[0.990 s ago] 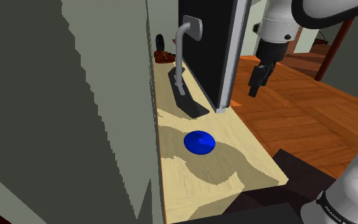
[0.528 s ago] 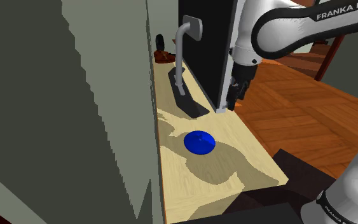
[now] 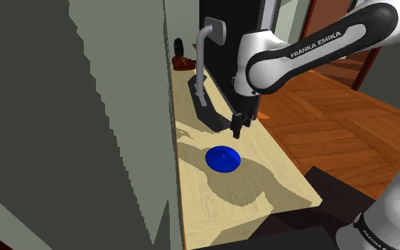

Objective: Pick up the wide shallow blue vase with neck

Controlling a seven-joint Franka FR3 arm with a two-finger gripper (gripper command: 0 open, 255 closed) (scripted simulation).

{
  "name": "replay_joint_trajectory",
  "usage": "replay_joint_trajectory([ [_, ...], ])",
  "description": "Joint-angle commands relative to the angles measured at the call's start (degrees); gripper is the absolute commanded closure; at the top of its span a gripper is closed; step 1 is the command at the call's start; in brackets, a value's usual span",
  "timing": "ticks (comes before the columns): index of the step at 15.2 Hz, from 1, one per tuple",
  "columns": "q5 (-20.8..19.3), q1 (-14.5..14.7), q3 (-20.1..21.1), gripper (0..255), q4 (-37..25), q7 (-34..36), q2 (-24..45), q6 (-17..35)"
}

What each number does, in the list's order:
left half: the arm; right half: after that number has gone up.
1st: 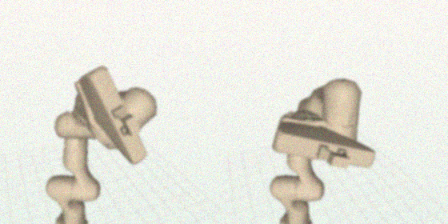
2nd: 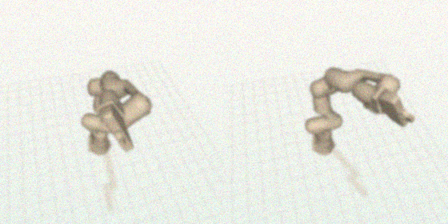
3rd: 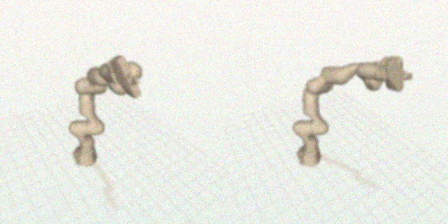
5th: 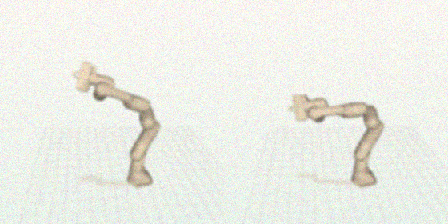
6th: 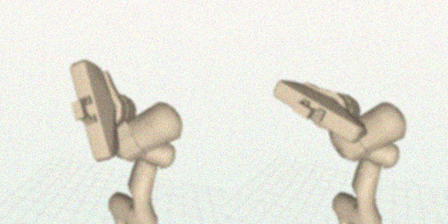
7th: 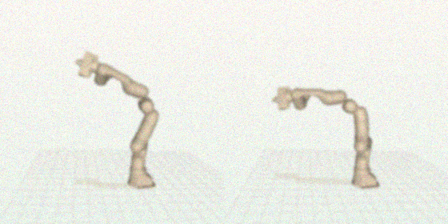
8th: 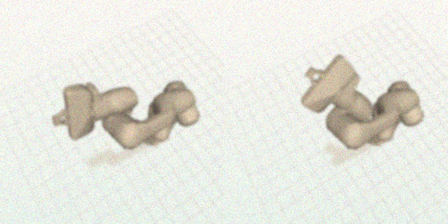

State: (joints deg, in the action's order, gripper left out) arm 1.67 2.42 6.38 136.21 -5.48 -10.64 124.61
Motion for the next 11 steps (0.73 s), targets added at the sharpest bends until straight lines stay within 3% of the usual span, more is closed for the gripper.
replay_joint_trajectory([
  [1,0.11,0.26,0.33,0,-1.71,-0.05,4.54,2.35],
  [6,0.04,0.95,1.02,0,-6.77,-0.19,15.82,7.25],
  [11,-0.25,1.03,0.98,0,-6.03,-0.06,18.13,10.27],
])
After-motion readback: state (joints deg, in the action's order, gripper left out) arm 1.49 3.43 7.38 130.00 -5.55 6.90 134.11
